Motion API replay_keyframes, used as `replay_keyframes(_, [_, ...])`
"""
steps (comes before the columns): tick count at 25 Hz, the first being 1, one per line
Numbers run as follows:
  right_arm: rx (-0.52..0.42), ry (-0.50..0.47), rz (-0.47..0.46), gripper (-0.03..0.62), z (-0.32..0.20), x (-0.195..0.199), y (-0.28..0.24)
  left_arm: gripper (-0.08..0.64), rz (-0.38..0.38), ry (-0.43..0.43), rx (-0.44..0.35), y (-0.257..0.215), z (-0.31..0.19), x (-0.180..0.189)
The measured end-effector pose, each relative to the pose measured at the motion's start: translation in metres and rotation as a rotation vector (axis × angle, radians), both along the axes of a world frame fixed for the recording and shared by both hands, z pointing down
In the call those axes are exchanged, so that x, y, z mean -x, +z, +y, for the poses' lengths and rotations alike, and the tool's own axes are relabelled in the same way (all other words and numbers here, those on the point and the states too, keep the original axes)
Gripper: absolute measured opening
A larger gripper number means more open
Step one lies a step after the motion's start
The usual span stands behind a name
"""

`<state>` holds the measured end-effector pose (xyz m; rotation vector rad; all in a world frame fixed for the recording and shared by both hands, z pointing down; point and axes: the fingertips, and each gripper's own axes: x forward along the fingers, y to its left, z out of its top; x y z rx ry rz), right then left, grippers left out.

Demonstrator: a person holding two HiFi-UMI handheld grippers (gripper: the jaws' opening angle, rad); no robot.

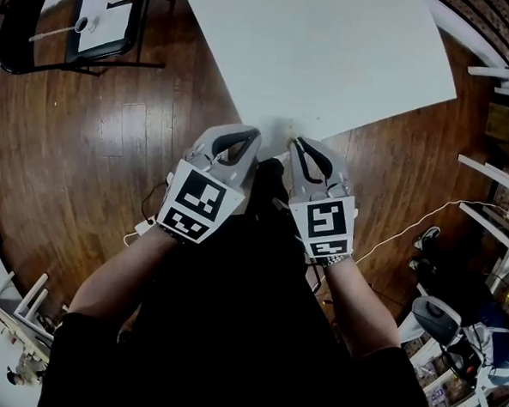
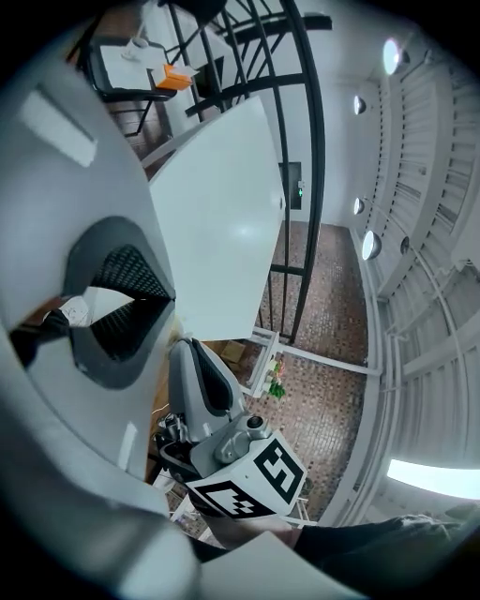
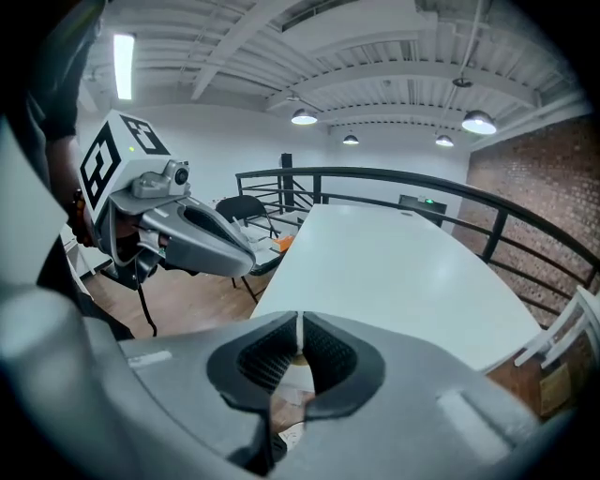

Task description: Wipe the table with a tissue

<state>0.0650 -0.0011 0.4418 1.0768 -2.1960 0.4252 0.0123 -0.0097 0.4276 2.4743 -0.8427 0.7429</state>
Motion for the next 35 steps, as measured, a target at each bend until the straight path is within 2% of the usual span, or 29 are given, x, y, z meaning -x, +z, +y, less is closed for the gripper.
replay_keyframes(14, [0.045,-0.088,-0.015,0.008,-0.003,0.006,0.04,0.011,-0.041,-0.08,0.054,0.024,0.007,-0.005])
replay_keyframes(26, [0.091,-0.095,0.0,0.008,-0.008,0.004,0.059,0.011,-0.05,-0.098,0.067,0.031,0.0,-0.003])
replay_keyframes(35, [0.091,-0.096,0.002,0.008,-0.012,0.007,0.063,0.011,-0.055,-0.098,0.067,0.033,-0.001,-0.002])
